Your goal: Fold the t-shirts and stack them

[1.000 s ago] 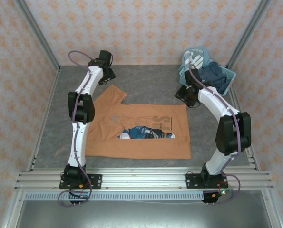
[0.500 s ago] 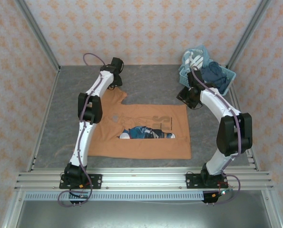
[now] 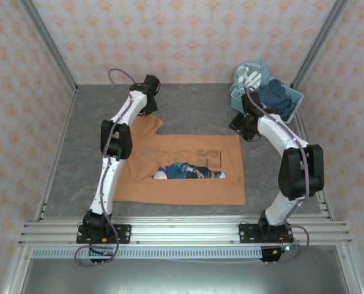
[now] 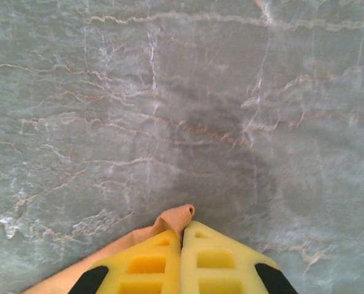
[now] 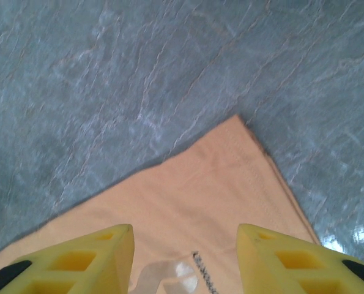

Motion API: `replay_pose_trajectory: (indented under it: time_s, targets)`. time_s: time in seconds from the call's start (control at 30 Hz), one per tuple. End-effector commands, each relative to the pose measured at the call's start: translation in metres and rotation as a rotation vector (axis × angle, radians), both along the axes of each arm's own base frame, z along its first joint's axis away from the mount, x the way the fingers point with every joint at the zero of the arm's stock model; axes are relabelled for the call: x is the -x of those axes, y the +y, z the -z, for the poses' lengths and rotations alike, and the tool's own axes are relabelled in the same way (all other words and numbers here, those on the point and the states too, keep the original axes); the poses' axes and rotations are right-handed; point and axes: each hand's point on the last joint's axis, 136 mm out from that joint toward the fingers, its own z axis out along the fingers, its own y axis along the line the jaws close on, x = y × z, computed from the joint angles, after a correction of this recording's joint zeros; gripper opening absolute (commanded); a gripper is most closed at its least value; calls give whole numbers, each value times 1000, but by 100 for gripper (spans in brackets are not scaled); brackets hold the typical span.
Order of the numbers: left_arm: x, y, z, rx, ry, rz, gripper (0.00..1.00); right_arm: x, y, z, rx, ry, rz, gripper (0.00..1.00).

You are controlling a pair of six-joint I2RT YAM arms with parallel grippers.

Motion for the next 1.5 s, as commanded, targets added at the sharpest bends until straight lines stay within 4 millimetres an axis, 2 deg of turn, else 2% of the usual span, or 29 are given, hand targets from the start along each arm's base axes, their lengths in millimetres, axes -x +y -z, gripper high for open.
replay_pose_trajectory:
  time_s: [0.0,0.07,0.2,0.4,0.5,0.6,0.73,0.9,0.93,1.17,1.47]
  targets:
    - [20,1,-18,7,47,0,0,-21,-14,25,49,-20,59,49]
    - [22,-6,-28,17,33,11,0,-34,-12,35,46,-44,56,50]
    - [29,-13,-42,36,21,5,0,-45,-19,47,92,-24,76,48]
    - [39,-12,-53,46,20,-14,0,-33,-32,74,169,95,106,43]
    - [42,-12,-59,47,19,-8,0,-30,-31,83,162,121,101,41]
    - [45,-11,-67,50,13,-9,0,-31,-29,90,157,139,92,35]
    - [52,-9,-79,45,15,-17,0,-30,-27,94,155,161,85,21]
    - [75,-5,-93,49,48,-57,0,-34,-25,79,148,130,63,1]
    - [82,-3,-95,55,60,-69,0,-36,-24,73,149,121,53,0]
    - [139,3,-117,86,99,-113,0,-29,-16,32,180,83,-25,0]
    - [210,13,-148,124,79,-141,0,6,-15,12,215,93,-41,0]
